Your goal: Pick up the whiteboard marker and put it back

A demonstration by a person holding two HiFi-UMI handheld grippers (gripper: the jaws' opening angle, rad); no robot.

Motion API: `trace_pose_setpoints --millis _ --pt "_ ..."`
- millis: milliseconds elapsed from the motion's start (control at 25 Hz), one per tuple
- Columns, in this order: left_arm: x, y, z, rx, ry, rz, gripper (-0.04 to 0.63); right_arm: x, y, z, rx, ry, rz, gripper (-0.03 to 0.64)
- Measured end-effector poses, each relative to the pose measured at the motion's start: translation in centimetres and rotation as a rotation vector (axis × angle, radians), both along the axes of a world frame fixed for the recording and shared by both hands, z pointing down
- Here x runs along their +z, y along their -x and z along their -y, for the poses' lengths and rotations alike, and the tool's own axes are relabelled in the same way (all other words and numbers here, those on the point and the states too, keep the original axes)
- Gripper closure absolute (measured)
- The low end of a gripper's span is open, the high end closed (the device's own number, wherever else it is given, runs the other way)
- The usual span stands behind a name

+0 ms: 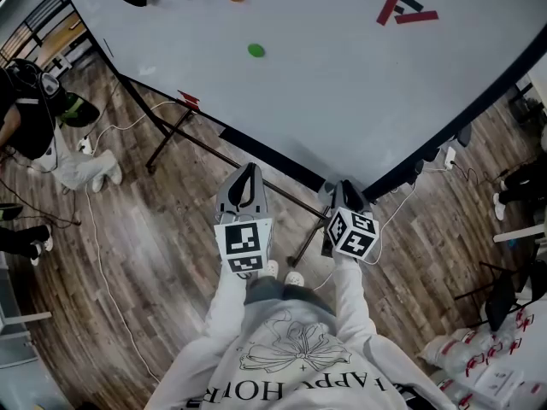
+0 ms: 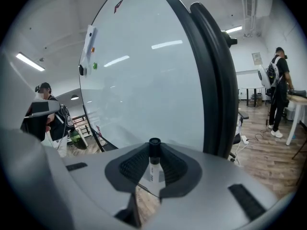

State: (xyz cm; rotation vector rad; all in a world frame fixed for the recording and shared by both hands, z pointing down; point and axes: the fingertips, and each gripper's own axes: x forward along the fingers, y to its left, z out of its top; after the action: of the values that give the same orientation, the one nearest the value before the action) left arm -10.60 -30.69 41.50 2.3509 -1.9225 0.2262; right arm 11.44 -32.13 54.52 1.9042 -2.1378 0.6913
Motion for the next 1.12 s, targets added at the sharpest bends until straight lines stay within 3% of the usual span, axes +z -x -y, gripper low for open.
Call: trace_pose_setpoints --millis 440,1120 --pt "-0.1 0.0 -0.3 -0.004 -0.002 -0.01 0.588 -0.5 -1.6 -0.6 0.062 -0.011 -0.016 0.489" --pt "-1.9 0.4 -1.2 -0.019 -0.042 -0.033 0.588 -11.0 0.5 -1.2 -0.002 -0.277 -0.093 0.549"
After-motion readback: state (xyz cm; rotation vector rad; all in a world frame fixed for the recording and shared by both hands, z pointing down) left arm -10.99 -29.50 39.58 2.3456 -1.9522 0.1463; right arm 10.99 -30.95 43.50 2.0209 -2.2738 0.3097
